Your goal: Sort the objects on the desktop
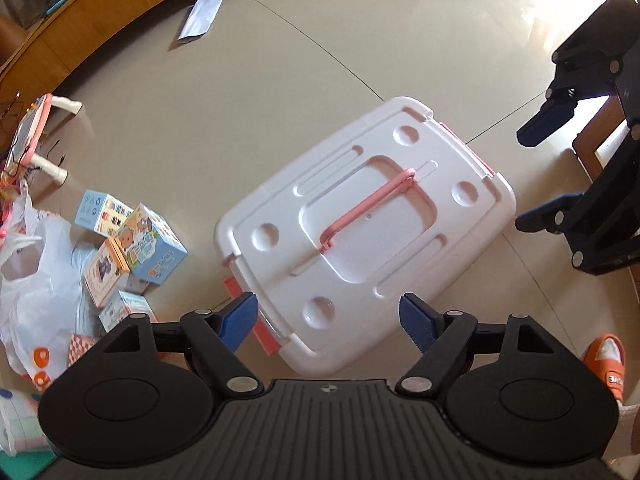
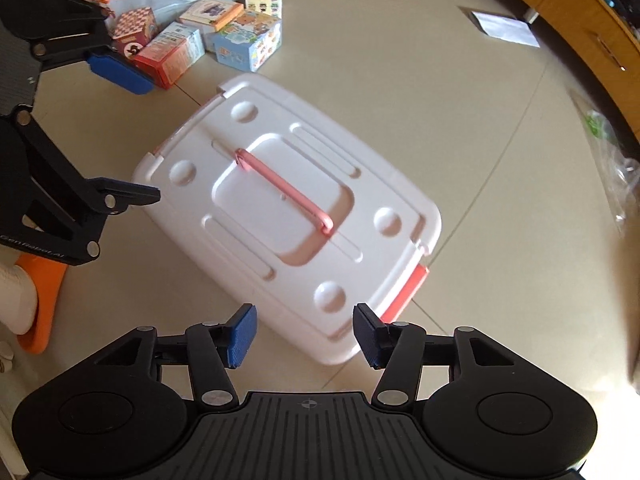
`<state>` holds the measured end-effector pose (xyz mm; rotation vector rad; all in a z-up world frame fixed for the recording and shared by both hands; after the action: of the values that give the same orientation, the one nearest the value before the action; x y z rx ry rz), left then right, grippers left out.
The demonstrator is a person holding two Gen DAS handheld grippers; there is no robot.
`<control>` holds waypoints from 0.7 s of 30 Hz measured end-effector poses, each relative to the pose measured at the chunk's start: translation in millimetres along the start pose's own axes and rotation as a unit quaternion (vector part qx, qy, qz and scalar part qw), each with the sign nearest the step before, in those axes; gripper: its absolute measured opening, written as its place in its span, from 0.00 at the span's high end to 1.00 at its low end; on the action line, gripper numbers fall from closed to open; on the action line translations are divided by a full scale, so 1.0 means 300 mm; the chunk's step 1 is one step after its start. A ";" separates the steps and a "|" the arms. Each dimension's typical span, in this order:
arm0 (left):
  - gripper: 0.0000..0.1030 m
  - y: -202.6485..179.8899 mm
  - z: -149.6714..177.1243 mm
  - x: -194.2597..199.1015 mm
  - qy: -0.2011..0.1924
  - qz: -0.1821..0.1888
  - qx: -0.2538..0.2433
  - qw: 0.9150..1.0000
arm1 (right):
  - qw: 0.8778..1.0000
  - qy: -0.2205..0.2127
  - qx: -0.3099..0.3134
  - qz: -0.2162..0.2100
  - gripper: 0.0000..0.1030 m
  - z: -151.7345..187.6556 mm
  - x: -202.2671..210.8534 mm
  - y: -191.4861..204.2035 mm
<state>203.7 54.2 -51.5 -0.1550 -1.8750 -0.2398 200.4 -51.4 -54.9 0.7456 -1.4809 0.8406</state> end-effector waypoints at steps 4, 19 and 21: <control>0.15 -0.054 0.052 0.056 -0.011 -0.007 0.030 0.999 | 0.998 0.001 -0.057 0.023 0.34 0.074 0.046 0.024; 0.11 -0.172 0.258 0.075 -0.024 -0.079 0.076 0.994 | 0.940 -0.056 -0.326 0.084 0.19 0.406 -0.004 0.183; 0.11 -0.180 0.281 0.071 -0.025 -0.079 0.085 0.993 | 0.931 -0.050 -0.352 0.087 0.19 0.465 -0.024 0.219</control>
<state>106.9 21.9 -61.2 0.1048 -1.9495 -0.1838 71.6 -134.9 -70.3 0.1183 -1.8032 0.3441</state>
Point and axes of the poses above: each gripper's, at about its wrist camera, not at the fingertips, and x roughly against the way its jaws point, y to its left, z to its underside, the point moved 8 cm from there along -x, roughly the way its jaws point, and after that the axes turned 5 degrees about x, right-handed, at the moved point
